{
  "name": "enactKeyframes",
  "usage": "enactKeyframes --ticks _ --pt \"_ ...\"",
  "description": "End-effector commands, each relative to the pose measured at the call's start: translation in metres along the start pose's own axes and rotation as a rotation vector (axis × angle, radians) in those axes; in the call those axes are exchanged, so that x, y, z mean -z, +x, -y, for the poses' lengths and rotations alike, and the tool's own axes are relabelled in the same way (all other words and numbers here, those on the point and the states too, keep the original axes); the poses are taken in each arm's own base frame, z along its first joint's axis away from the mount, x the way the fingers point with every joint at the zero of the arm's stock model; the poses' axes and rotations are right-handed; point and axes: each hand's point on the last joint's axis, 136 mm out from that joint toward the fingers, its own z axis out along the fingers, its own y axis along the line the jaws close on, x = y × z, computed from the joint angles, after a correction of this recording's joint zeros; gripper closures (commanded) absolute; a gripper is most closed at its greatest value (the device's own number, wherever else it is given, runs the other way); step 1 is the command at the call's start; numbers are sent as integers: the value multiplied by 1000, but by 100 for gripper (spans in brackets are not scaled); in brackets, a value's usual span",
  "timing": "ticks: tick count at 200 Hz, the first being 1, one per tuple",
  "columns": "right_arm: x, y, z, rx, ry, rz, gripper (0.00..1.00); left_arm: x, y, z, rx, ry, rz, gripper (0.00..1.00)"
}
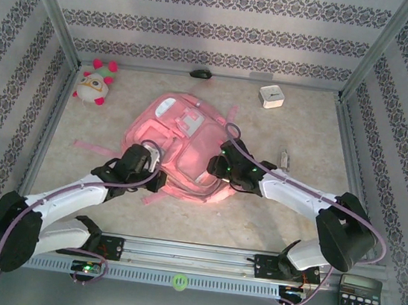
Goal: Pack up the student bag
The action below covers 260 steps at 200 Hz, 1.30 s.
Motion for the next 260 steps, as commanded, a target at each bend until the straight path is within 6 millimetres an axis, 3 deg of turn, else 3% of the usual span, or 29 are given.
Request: enactKeyframes --ticks 1,21,39,51,71,98,141,183,211,218,231,247,260 --pt "3 -4 -56 -8 -179 22 52 -1 -16 76 -83 275 35 95" --pt "4 -7 -62 2 -195 33 52 -3 -21 104 -105 364 42 91" --pt "10 -10 -63 16 -203 41 51 1 -27 113 -116 391 57 86" --pt "18 -12 -61 20 -210 40 48 5 -31 111 -139 363 72 77" --pt "36 -10 -53 35 -210 32 43 20 -37 99 -192 277 110 53" --pt "60 0 -42 115 -186 6 40 49 -43 80 -278 180 142 38" --pt "82 36 -33 206 -127 -86 39 85 -55 61 -584 57 162 32" --pt "74 44 7 -24 -65 -90 38 81 -53 38 -610 -57 44 32" --pt "84 51 -21 54 -161 -86 41 81 -43 33 -812 -64 -17 30" --pt "85 53 -25 90 -162 -82 41 81 -50 28 -842 -103 -2 29" --pt "80 55 -13 60 -113 -94 41 81 -61 23 -806 -100 -3 28" --pt "68 55 10 -75 -73 -110 39 75 -66 26 -644 -30 -26 29" --pt "61 48 10 -130 -116 -89 39 67 -65 33 -488 20 -39 30"
